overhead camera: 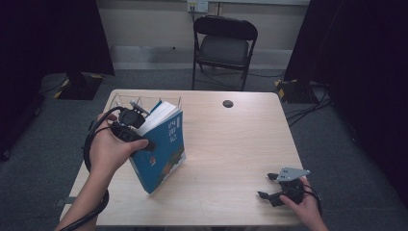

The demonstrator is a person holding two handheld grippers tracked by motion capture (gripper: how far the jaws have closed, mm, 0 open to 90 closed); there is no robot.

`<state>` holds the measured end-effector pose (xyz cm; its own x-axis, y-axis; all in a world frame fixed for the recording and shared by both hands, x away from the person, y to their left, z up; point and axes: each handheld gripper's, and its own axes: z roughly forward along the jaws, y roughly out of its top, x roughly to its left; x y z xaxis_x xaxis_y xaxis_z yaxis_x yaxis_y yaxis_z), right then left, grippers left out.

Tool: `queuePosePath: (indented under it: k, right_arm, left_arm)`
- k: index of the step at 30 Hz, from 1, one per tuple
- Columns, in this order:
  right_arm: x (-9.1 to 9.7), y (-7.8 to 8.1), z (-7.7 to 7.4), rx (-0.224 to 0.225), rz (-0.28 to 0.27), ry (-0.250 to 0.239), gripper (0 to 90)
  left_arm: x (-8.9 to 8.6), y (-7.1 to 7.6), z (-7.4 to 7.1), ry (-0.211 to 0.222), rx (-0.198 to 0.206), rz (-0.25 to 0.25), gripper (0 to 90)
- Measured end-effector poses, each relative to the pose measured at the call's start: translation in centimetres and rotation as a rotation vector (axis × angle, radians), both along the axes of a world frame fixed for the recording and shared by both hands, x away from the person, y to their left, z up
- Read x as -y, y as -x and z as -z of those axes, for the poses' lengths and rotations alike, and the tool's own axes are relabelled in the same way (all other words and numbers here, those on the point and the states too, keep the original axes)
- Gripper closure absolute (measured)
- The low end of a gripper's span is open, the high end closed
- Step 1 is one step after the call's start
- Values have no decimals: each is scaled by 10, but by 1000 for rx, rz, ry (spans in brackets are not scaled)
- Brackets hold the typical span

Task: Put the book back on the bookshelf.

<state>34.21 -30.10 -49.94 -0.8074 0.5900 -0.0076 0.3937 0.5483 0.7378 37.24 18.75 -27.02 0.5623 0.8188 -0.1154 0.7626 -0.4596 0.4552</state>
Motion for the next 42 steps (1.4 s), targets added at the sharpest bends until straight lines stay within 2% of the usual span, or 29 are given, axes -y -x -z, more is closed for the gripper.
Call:
queuePosePath:
  k: [4, 13, 25, 42]
  right_arm:
    - [0, 0, 0, 0, 0, 0, 169]
    - [0, 0, 0, -1, 0, 0, 169]
    - [0, 0, 0, 0, 0, 0, 169]
    - [0, 0, 0, -2, -1, 1, 169]
  left_arm:
    - [-6, 1, 0, 5, 2, -26, 620]
    - [-13, -1, -2, 5, -1, -52, 620]
    - [-14, -11, 1, -2, -13, -95, 620]
    - [-16, -26, 4, 0, 10, -162, 620]
